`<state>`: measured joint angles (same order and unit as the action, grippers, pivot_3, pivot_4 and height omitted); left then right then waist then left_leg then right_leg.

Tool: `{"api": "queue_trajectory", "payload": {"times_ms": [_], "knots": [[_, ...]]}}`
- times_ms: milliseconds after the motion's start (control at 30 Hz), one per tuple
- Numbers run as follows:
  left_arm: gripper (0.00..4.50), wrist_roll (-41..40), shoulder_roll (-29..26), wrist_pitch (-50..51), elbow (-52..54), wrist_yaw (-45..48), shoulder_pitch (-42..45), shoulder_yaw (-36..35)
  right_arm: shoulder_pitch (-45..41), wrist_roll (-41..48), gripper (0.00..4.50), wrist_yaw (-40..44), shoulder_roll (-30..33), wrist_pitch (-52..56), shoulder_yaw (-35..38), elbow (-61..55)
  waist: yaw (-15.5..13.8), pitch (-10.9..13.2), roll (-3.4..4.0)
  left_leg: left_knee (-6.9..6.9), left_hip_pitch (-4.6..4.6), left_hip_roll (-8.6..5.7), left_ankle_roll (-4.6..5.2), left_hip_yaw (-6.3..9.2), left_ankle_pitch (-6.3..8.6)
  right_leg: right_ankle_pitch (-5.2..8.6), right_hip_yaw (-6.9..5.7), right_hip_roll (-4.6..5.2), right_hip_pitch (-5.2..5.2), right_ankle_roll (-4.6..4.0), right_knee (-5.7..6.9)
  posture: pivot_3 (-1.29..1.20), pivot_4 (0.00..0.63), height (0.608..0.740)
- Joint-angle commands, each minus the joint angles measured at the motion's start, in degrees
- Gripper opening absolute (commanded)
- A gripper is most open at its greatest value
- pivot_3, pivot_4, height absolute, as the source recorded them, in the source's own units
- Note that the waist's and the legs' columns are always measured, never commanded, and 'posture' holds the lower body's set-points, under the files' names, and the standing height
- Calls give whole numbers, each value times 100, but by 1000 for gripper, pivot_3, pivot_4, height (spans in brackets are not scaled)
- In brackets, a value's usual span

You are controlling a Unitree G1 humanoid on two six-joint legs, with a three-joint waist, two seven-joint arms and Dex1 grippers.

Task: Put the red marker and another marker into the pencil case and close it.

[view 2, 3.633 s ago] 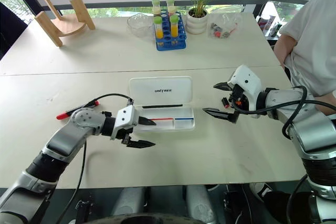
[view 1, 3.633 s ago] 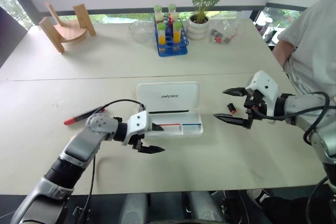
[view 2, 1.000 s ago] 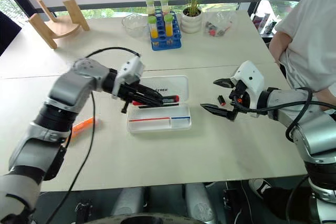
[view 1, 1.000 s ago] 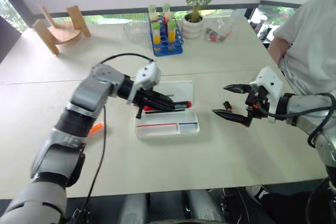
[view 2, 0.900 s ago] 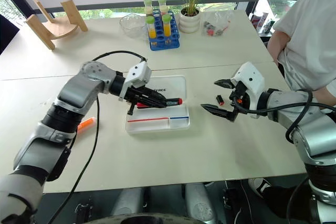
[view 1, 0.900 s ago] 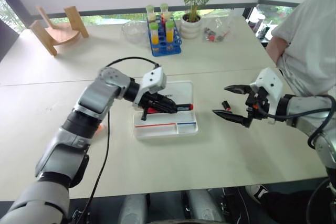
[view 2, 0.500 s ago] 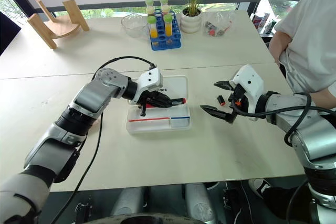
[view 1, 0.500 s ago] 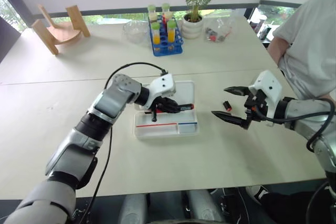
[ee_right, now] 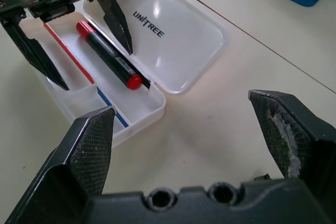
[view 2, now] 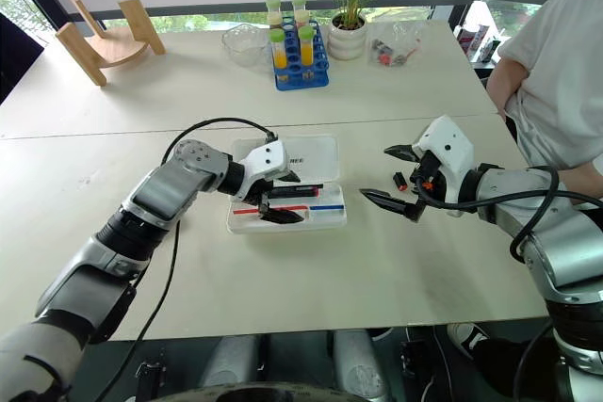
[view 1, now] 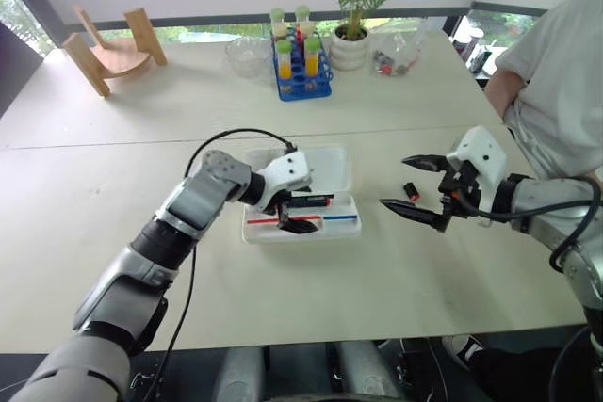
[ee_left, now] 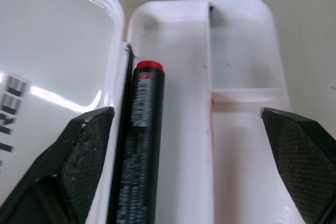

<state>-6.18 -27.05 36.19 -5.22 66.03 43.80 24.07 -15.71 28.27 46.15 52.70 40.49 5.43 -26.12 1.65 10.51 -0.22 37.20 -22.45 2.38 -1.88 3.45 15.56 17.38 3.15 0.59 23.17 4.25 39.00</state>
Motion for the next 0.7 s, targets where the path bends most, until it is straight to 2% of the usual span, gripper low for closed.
{"api": "queue_trajectory", "payload": {"times_ms": [33, 233, 400, 500, 567, 700], "knots": [[4396, -367, -47, 269, 449, 20, 185, -444, -24, -5, 4500, 19, -50, -122, 93, -97, -7, 0, 0, 0, 0, 0, 0, 0, 0, 0, 0, 0, 0, 0, 0, 0, 150, 740], [4396, -1453, -510, 1375, 1324, 13, 283, -1630, -43, -44, 4500, 62, -88, -177, 15, -24, -30, 1, -1, -1, 0, 1, 0, 0, 0, 0, 0, -1, 1, 0, 0, 0, 150, 740], [4396, -2316, -1492, 1879, 1890, 390, -71, -2514, -151, -84, 4500, 155, -133, -262, -116, 96, -28, 2, 0, -3, 2, 2, -1, 0, 0, 1, 0, 0, 1, 0, 0, 0, 150, 740], [4396, -2496, -2418, 1446, 1975, 1053, -805, -2947, -224, -120, 4500, 239, -145, -307, -193, 177, 0, 4, 2, -6, 3, 4, -1, -1, -1, 1, 0, -1, 3, -1, 0, 0, 150, 740], [4396, -2225, -3084, 851, 1787, 1367, -1543, -3199, -272, -149, 4500, 305, -144, -333, -245, 232, 39, 5, 3, -9, 3, 5, -2, -1, -1, 1, 0, -1, 3, -1, -1, 0, 150, 740], [4396, -1609, -3656, -89, 1267, 1098, -2536, -3418, -302, -155, 4500, 401, -135, -347, -260, 260, 22, 10, -1, -10, 3, 7, -2, 0, -1, 3, -5, 3, 3, -6, 0, 0, 150, 740]]}}
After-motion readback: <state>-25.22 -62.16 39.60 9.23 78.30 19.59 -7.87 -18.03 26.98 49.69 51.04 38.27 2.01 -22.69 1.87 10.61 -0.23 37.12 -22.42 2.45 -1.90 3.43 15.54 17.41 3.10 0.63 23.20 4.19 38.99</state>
